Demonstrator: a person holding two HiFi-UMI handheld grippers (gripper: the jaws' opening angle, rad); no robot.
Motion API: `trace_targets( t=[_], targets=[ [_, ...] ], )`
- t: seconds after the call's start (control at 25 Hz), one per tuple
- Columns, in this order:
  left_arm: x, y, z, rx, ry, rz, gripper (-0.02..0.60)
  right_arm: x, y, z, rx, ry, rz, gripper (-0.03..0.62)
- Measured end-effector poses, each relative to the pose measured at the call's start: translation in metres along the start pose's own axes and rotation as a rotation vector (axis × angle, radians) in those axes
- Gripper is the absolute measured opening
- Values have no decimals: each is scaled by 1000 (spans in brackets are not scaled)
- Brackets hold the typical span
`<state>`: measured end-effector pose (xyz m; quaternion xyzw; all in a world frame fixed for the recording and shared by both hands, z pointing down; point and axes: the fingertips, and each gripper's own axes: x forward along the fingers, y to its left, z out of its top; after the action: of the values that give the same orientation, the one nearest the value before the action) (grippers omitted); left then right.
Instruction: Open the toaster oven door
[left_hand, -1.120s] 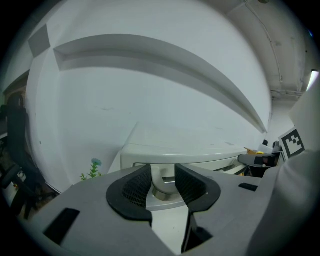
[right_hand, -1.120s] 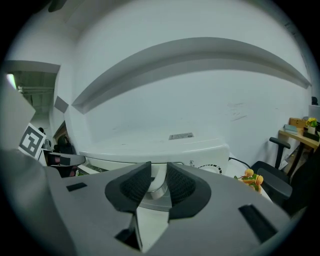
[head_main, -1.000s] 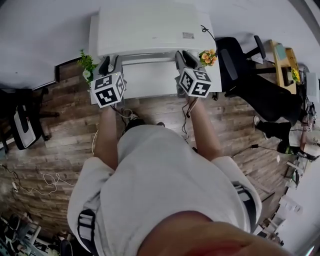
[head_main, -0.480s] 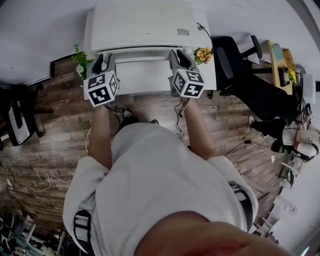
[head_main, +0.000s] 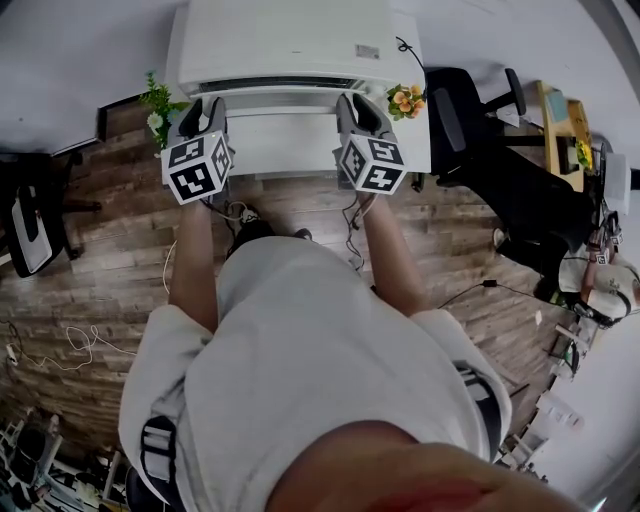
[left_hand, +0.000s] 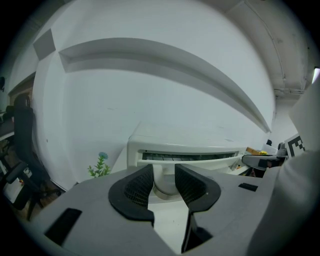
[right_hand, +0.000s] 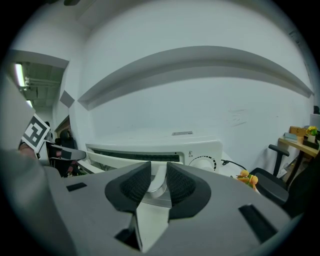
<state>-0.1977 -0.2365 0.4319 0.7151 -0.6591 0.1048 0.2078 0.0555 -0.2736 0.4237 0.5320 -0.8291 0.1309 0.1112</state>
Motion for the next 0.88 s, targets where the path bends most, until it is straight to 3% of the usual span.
trace_targets(
  t=[0.88],
  targets=[
    [-18,2,-17,4,16,39,104,-20,6,-16,-3,11,17,97]
  ],
)
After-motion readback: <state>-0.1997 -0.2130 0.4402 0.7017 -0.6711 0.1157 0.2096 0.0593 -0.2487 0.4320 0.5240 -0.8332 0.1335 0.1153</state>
